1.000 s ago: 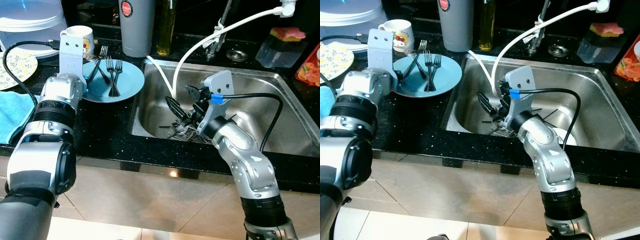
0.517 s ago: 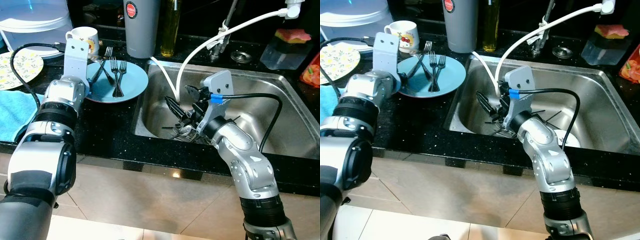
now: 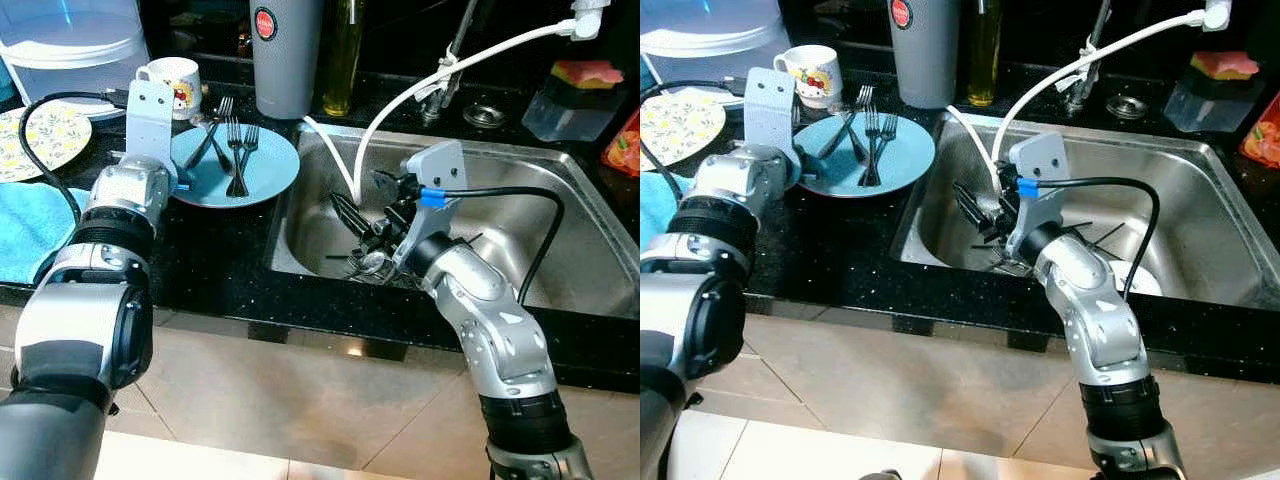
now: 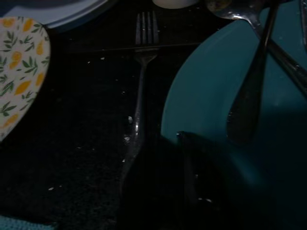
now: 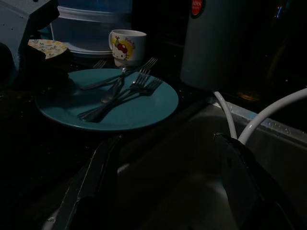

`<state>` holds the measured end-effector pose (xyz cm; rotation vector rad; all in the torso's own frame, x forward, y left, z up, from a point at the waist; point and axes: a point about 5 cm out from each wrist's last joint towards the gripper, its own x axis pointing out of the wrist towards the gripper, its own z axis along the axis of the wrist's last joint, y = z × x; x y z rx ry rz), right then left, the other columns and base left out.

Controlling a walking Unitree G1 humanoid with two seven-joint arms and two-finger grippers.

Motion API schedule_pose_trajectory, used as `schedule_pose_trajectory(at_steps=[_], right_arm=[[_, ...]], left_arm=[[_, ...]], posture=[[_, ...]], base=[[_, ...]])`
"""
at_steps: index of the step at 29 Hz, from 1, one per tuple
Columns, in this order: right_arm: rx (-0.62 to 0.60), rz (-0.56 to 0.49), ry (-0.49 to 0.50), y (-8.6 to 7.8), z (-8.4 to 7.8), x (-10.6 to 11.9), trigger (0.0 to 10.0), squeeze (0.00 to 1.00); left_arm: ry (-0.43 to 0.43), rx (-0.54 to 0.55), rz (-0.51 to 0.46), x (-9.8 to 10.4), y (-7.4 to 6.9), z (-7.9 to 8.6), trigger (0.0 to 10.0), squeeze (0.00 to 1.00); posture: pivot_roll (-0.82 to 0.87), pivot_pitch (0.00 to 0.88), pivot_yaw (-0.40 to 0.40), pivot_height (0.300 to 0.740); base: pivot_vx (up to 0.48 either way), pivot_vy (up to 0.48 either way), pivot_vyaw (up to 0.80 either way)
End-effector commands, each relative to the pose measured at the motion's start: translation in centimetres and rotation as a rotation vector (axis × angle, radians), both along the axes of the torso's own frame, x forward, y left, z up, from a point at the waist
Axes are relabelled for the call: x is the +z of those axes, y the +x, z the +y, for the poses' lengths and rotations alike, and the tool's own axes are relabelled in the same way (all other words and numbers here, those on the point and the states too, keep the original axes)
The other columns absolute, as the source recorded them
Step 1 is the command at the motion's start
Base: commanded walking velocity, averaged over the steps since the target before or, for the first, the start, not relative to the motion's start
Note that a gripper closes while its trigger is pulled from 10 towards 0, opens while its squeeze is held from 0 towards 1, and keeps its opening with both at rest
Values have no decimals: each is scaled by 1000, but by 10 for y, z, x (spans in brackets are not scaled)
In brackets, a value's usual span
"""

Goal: Kitchen organization

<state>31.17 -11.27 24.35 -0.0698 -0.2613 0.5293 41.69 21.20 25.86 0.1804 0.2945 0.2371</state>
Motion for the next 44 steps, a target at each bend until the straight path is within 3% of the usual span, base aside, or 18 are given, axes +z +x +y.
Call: schedule_pose_trajectory(at_steps=[1, 11, 12, 13, 14, 20, 23, 27, 31, 35, 38, 39, 40, 41, 42, 43, 44], right_arm=[[-7, -20, 10, 0, -2, 3, 10000, 0], [-7, -24, 7, 1, -3, 5, 10000, 0], [-6, -26, 8, 2, -3, 6, 10000, 0], [-6, -28, 9, 2, -3, 6, 10000, 0], [-6, -30, 9, 2, -3, 7, 10000, 0], [-21, -34, 9, 3, -6, 8, 10000, 0], [-31, -34, 12, 3, -7, 8, 10000, 0], [-48, -39, 20, 6, -7, 9, 10000, 0], [-88, -45, 36, 9, -11, 11, 10000, 0], [-154, -46, 58, 12, -18, 12, 10000, 0], [-167, -47, 63, 13, -20, 12, 10000, 0], [-178, -49, 67, 13, -21, 13, 10000, 0], [-189, -51, 71, 13, -23, 13, 10000, 0], [-189, -51, 71, 13, -23, 13, 10000, 0], [-192, -50, 72, 13, -23, 13, 10000, 0], [-194, -50, 72, 13, -23, 13, 10000, 0], [-195, -50, 72, 13, -24, 13, 10000, 0]], left_arm=[[-24, 6, 65, -14, -1, 1, 0, 0], [-24, -24, -38, 11, 3, -10, 0, 0], [-34, -32, -49, 14, 4, -12, 3137, 0], [-41, -36, -60, 17, 4, -14, 4353, 0], [-36, -47, -78, 20, 4, -16, 10000, 0], [95, -129, -152, 36, 6, -32, 10000, 0], [84, -158, -147, 35, 6, -39, 10000, 0], [7, -185, -93, 23, 6, -47, 10000, 0], [5, -242, -90, 18, 7, -60, 10000, 0], [-158, -285, -91, 13, 6, -77, 10000, 0], [-194, -273, -84, 11, 6, -79, 10000, 0], [-247, -261, -73, 7, 6, -80, 10000, 0], [-306, -244, -57, 3, 6, -81, 10000, 39], [-306, -244, -57, 3, 6, -81, 10000, 39], [-321, -235, -51, 2, 6, -80, 10000, 114], [-326, -230, -48, 1, 6, -80, 10000, 278], [-329, -213, -46, 0, 6, -78, 10000, 792]], posture=[[250, 57, -7, 740], [248, 56, -16, 740], [244, 56, -17, 740], [244, 56, -17, 740], [241, 53, -20, 740], [237, 48, -22, 740], [242, 46, -25, 740], [245, 49, -24, 740], [246, 52, -24, 740], [241, 51, -19, 740], [240, 51, -16, 740], [236, 52, -14, 740], [234, 52, -16, 740], [234, 52, -16, 740], [234, 52, -16, 740], [234, 52, -16, 740], [234, 49, -16, 740]], base=[[0, 0, 0], [0, 0, 0], [0, 0, 0], [0, 0, 0], [0, 0, 0], [0, 0, 0], [0, 0, 0], [0, 0, 0], [0, 0, 0], [0, 0, 0], [0, 0, 0], [0, 0, 0], [0, 0, 0], [0, 0, 0], [0, 0, 0], [0, 0, 0], [0, 0, 0]])
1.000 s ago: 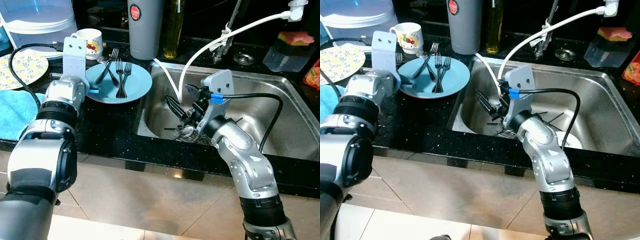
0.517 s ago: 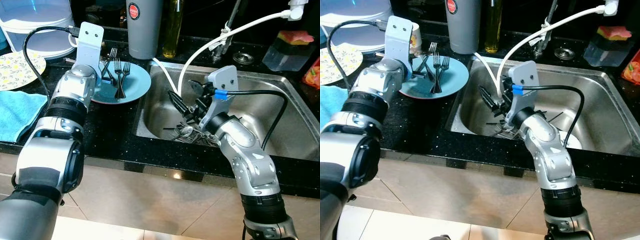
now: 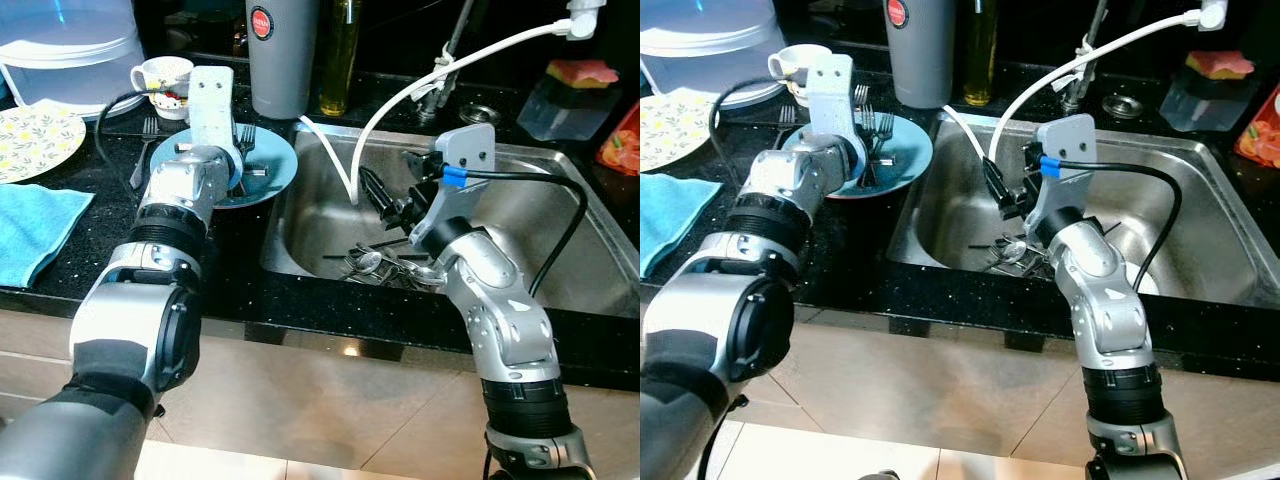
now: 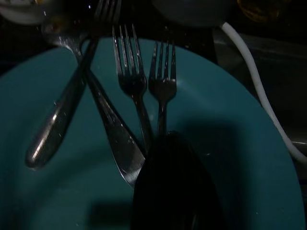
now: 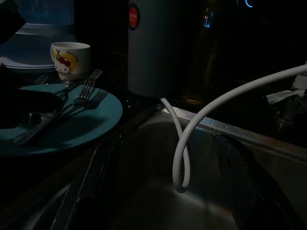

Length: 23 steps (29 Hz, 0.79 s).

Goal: Kitchen organization

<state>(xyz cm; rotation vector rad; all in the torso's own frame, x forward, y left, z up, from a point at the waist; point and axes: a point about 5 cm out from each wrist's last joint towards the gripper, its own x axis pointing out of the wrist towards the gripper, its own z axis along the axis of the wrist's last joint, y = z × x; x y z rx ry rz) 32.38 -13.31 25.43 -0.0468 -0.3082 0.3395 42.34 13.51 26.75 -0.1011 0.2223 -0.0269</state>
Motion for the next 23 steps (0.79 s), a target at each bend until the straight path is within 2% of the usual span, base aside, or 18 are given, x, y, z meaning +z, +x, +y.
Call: schedule_pose_trajectory(at_steps=[1, 8, 13, 14, 18, 21, 22, 23], right_arm=[[-14, -9, 13, 2, -4, 2, 10000, 0], [-18, -12, 21, 3, -3, 3, 10000, 0], [-12, -12, 23, 2, -2, 3, 10000, 0], [-11, -13, 24, 3, -1, 4, 10000, 0], [-9, -14, 24, 2, -1, 4, 10000, 0], [-8, -14, 24, 2, -1, 4, 10000, 0], [-8, -14, 24, 1, -1, 4, 10000, 0], [-9, -13, 23, 1, -1, 4, 10000, 0]], left_arm=[[-16, 24, 44, -10, 0, 1, 10000, 1000], [-42, 94, 36, -9, 1, 11, 10000, 1000], [-125, 151, 49, -11, 2, 20, 10000, 1000], [-156, 155, 62, -14, 2, 20, 10000, 0], [-222, 166, 78, -19, 2, 19, 10000, 0], [-236, 159, 77, -19, 2, 18, 10000, 0], [-245, 154, 76, -19, 2, 17, 8196, 0], [-264, 150, 88, -21, 2, 16, 5294, 0]], posture=[[233, 54, -17, 740], [231, 54, -22, 740], [226, 57, -25, 740], [224, 59, -26, 740], [215, 62, -26, 740], [214, 64, -27, 740], [214, 64, -27, 740], [211, 69, -28, 740]], base=[[0, 0, 0], [0, 0, 0], [0, 0, 0], [0, 0, 0], [0, 0, 0], [0, 0, 0], [0, 0, 0], [0, 0, 0]])
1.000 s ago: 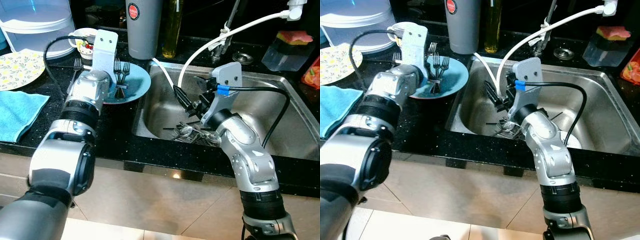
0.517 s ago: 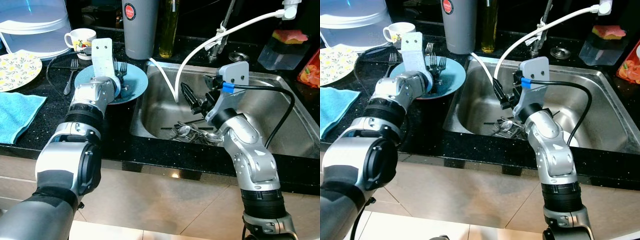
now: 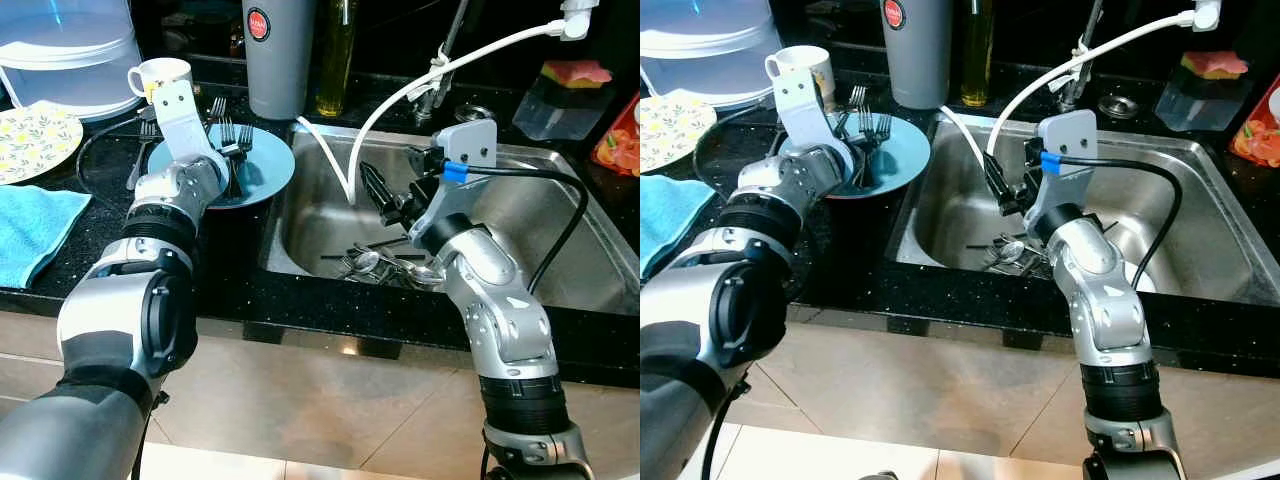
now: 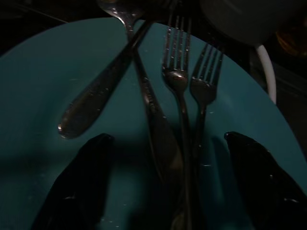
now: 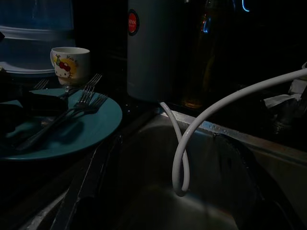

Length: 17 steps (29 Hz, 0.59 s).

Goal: Kitchen organization

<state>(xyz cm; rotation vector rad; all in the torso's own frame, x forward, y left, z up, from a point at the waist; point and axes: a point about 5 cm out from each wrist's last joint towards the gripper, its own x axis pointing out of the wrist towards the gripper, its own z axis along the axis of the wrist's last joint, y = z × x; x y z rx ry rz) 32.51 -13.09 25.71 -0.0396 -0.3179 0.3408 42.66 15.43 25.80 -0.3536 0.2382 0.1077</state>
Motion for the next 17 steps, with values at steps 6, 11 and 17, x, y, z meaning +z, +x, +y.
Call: schedule_pose_trajectory(at_steps=[6, 11, 17], right_arm=[[-22, -2, 19, -1, -5, 1, 10000, 0], [-28, -1, 22, -1, -6, 0, 10000, 0], [-30, -2, 26, -2, -6, 0, 10000, 0]], left_arm=[[207, 2, 125, -22, -3, 4, 8000, 0], [331, 18, 100, -19, -2, 14, 4980, 0], [473, 24, 117, -23, -4, 25, 0, 0]], posture=[[207, 73, -24, 740], [207, 73, -26, 740], [209, 69, -28, 740]], base=[[0, 0, 0], [0, 0, 0], [0, 0, 0]])
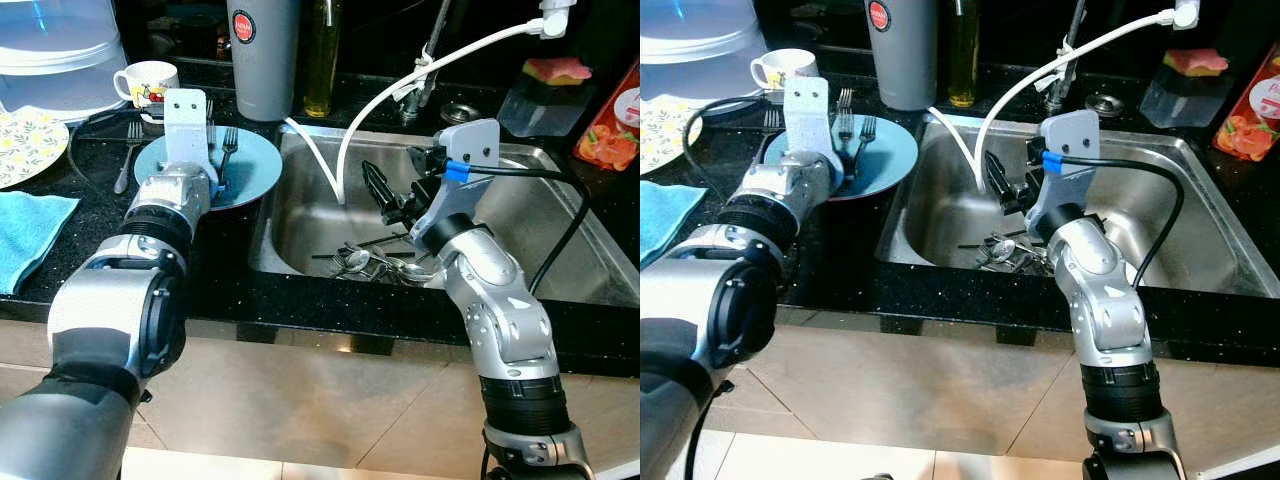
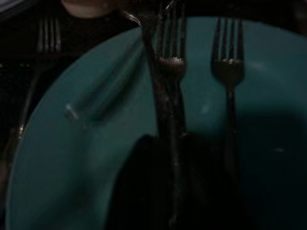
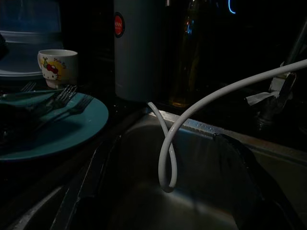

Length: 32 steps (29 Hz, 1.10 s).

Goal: Kitchen organization

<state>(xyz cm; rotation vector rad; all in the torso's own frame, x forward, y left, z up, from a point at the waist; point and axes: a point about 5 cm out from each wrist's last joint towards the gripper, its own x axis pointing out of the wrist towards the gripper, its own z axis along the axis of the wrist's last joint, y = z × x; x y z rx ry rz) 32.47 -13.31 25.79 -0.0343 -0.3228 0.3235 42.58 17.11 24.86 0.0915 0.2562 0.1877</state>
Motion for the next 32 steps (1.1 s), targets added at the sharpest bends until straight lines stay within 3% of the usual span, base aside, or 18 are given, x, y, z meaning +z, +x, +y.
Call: schedule_pose_trajectory(at_steps=[1, 9, 14, 17, 18, 22, 25, 32], right_arm=[[-14, 2, 18, -1, -4, -1, 10000, 0], [-11, -1, 19, -1, -4, 0, 10000, 0], [-4, -7, 14, 0, -3, 2, 10000, 0], [1, -10, 13, 0, -2, 3, 10000, 0], [1, -11, 13, 1, -2, 3, 10000, 0], [2, -12, 14, 1, -2, 3, 10000, 0], [3, -16, 13, 1, -2, 4, 10000, 0], [4, -20, 13, 2, -3, 5, 10000, 0]], left_arm=[[25, 16, 68, -16, -3, 8, 0, 0], [-3, 38, 85, -23, -5, 11, 0, 0], [-18, 76, -55, 6, 1, 3, 0, 0], [112, 59, -200, 37, 3, -8, 0, 0], [169, 49, -244, 47, 3, -12, 10000, 0], [231, 7, -314, 63, 3, -21, 10000, 0], [206, -98, -368, 73, 0, -34, 10000, 0], [239, -146, -472, 85, -5, -43, 10000, 0]], posture=[[209, 69, -28, 740], [209, 62, -31, 740], [211, 48, -35, 740], [211, 42, -35, 740], [214, 35, -36, 740], [217, 32, -37, 740], [216, 23, -41, 740], [214, 18, -47, 740]], base=[[0, 0, 0], [0, 0, 0], [0, 0, 0], [0, 0, 0], [0, 0, 0], [0, 0, 0], [0, 0, 0], [0, 0, 0]])
